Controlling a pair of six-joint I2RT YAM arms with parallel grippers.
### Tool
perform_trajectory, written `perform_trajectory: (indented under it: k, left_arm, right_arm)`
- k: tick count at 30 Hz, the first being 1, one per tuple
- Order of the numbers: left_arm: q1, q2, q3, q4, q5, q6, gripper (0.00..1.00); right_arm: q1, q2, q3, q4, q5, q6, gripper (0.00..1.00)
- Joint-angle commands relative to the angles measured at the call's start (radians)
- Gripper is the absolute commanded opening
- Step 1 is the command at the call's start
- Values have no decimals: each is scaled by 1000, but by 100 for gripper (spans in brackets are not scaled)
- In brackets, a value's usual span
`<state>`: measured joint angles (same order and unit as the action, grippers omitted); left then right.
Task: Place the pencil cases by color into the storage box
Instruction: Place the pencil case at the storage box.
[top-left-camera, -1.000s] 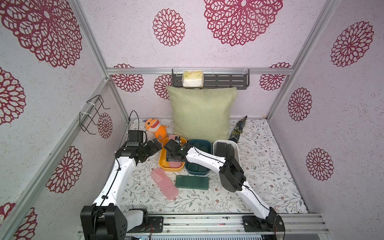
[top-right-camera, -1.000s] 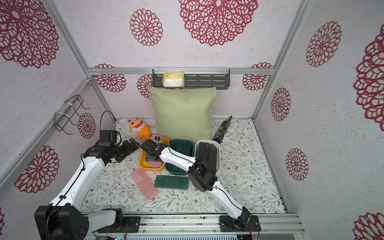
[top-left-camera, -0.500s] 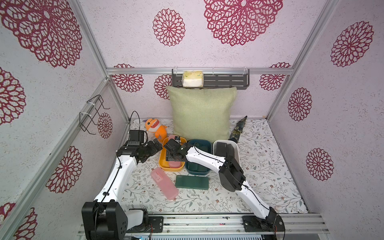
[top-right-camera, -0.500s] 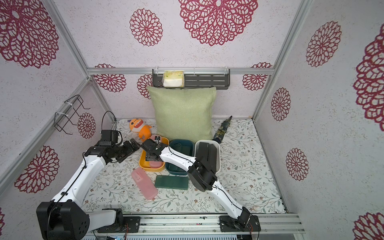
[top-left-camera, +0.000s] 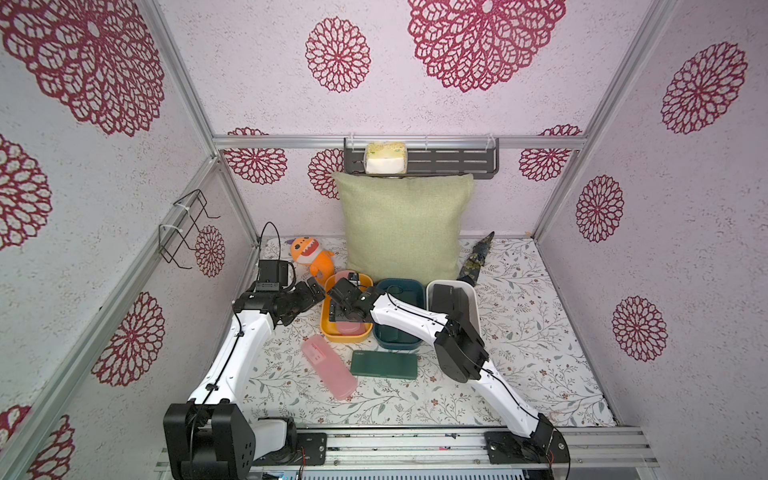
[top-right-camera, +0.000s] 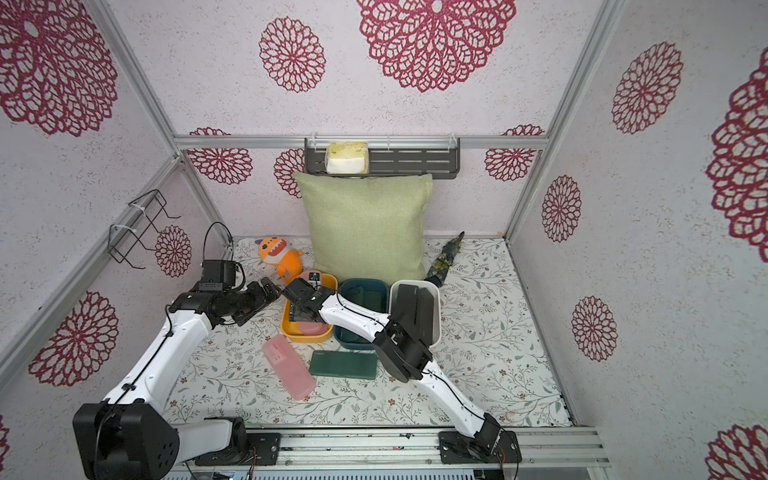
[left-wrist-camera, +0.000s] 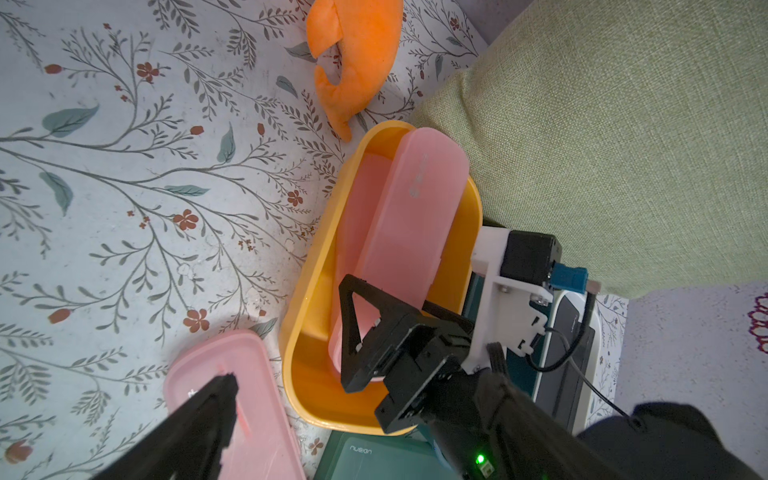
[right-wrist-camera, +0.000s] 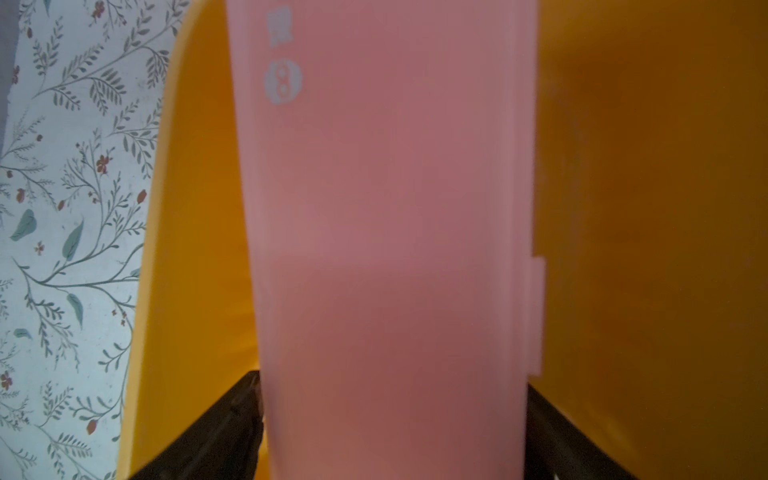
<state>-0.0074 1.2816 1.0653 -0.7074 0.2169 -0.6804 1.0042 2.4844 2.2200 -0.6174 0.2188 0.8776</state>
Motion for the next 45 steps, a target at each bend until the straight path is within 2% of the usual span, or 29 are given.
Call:
perform_trajectory:
  k: [1,8,26,32,35,40,45]
  left_arm:
    - [7,5,18,18,3,19,97]
    - [8,1,23,5,-5,26,97]
    - [-2,-74,38,-92,-70,-14,97]
    - [-47,-139,-11,-107,-109,-61,97]
    - [-77,-157,-39,-126,-152,-91,97]
    - [-106,-179,-52,-188,-203,-143,97]
    - [-165,-212,-93,-262,-253,-232,97]
  right_arm:
    - [-30,65,-34,-96,-22,-3,91]
    - [-29,45,-25,-74,-26,-5,99]
    - [-2,-109,-40,-14,83,-96,99]
    - [10,-217,-194,123,134,-156,99]
    - [6,-273,-290,234,120,-186,99]
    - [5,-312,-336,290,88,-227,99]
    - [1,-452,-499,444,79,-289,99]
